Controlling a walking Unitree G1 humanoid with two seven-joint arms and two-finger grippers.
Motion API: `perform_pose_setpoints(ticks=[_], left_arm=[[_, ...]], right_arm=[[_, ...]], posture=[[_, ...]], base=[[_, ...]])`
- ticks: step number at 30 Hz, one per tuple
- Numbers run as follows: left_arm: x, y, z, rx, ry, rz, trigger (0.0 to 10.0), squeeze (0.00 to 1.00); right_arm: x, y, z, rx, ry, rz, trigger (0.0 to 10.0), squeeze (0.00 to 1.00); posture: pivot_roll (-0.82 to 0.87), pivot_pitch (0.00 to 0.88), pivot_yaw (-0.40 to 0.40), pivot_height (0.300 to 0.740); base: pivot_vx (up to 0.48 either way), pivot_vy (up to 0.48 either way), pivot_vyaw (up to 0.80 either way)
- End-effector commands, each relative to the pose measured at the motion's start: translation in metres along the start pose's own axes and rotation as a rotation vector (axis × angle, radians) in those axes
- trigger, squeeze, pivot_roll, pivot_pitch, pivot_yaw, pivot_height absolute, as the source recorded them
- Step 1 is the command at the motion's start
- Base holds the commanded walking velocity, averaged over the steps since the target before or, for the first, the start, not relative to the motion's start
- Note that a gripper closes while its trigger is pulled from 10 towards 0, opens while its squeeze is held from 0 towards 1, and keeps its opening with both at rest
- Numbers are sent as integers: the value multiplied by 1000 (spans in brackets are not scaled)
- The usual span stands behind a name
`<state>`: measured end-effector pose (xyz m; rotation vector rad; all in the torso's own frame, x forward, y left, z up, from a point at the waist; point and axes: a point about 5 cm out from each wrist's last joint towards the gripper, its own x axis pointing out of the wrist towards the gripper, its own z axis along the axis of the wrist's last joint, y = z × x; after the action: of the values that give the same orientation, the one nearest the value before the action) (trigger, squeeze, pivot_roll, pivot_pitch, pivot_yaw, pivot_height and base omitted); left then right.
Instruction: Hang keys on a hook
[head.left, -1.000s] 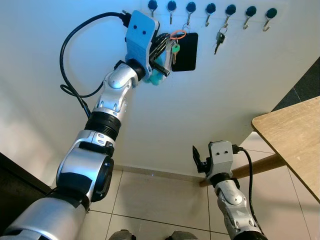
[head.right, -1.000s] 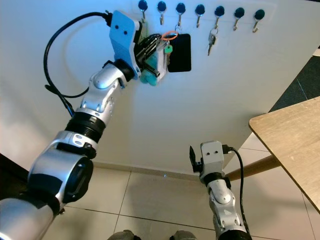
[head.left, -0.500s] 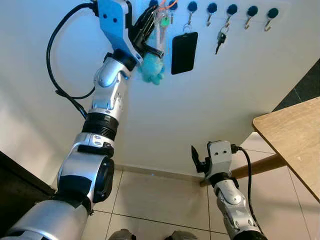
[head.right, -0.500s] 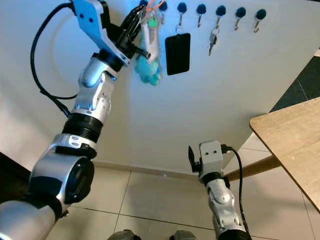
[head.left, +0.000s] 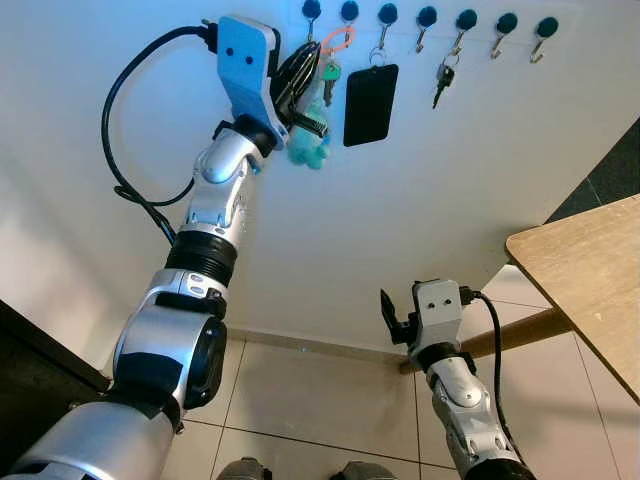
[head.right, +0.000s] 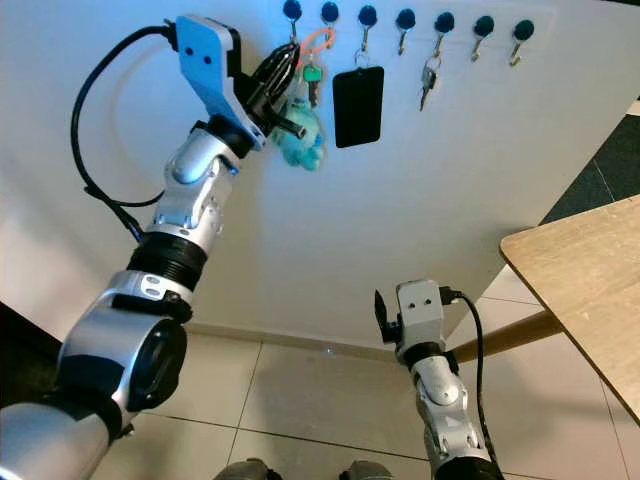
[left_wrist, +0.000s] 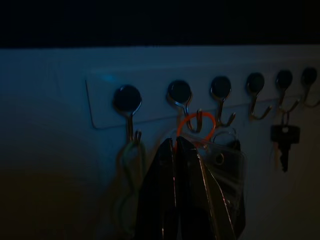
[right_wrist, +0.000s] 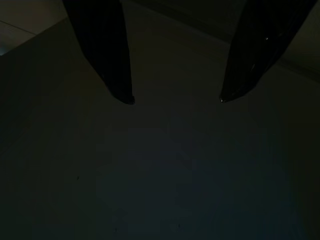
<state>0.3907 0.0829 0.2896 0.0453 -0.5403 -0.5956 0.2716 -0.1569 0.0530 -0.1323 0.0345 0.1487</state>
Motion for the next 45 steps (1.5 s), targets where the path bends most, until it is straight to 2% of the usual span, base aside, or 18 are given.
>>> perform_pose_setpoints(ticks=[1,14,18,33,45], left_arm=[[1,-2,-3,12,20,-7,10000,0],[4,-2,0,7,0,20,10000,0],[2,-6,-7,70,54,-20,10000,0],[1,-19,-25,149,180,-94,10000,0],[3,-27,-28,125,190,-93,10000,0]], right_arm=[[-2,-1,-4,-3,21,-1,10000,0],[-2,-1,-4,-1,19,-1,10000,0],[-2,0,-4,-2,21,2,10000,0],[-3,1,-5,-5,24,8,10000,0],[-3,2,-5,-7,23,6,10000,0]], posture=[[17,113,-18,740],[16,115,-13,740],[17,117,-14,740],[18,116,-12,740],[17,118,-8,740]], base=[[0,0,0],[0,0,0],[0,0,0],[0,0,0],[0,0,0]])
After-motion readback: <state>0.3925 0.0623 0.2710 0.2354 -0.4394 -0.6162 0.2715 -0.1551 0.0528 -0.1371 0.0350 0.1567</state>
